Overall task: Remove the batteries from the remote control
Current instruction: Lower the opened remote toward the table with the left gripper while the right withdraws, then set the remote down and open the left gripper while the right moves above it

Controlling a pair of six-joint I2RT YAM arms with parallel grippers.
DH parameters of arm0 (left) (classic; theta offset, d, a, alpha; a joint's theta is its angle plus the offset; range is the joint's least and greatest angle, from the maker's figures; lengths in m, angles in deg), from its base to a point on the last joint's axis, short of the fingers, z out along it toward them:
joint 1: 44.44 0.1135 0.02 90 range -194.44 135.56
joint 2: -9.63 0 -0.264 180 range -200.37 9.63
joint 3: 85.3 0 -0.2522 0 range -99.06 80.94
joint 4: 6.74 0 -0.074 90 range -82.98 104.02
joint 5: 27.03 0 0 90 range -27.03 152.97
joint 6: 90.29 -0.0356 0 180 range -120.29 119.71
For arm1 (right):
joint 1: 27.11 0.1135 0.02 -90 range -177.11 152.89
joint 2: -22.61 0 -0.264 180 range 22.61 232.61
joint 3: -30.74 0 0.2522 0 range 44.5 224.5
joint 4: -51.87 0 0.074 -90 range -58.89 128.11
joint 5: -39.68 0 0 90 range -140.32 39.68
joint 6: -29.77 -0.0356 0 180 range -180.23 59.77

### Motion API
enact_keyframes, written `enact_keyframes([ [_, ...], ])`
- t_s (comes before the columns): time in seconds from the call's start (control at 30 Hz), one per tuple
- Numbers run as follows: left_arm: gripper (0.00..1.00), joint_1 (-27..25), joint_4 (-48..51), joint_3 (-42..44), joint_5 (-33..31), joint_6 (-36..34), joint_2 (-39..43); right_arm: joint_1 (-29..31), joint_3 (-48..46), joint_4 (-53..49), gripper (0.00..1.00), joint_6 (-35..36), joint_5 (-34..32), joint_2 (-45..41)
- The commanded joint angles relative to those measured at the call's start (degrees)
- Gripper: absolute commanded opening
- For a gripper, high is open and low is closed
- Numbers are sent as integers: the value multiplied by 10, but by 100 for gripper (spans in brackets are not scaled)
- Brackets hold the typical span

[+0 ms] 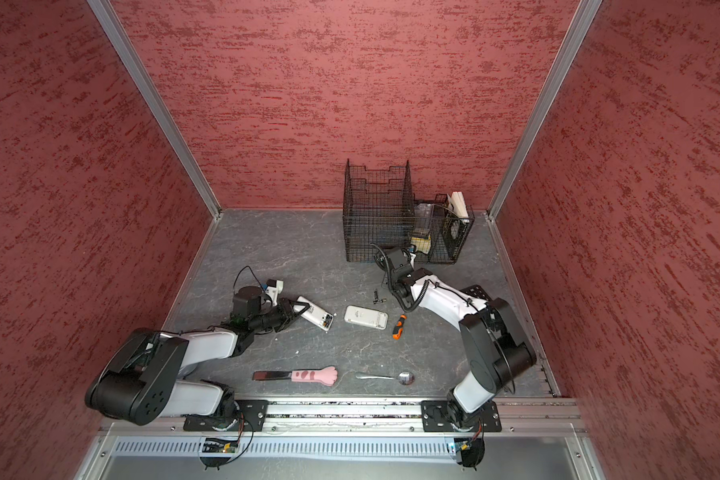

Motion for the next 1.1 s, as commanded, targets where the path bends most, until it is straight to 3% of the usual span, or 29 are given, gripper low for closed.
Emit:
enact_keyframes([
  [0.0,2,-1,14,0,-9,-22,-10,19,-31,-13,38,-34,2,-43],
  [0.43,11,-2,71,20,-27,-42,4,42,-70,-17,39,-64,-6,-162],
  [0.6,24,-2,90,21,-27,-50,10,51,-78,-12,40,-70,-3,-164],
  [0.8,47,-2,119,24,-35,-55,25,65,-90,-2,40,-81,-5,-165],
  [1.07,56,-3,220,25,-64,-62,89,80,-95,3,42,-87,-4,-164],
])
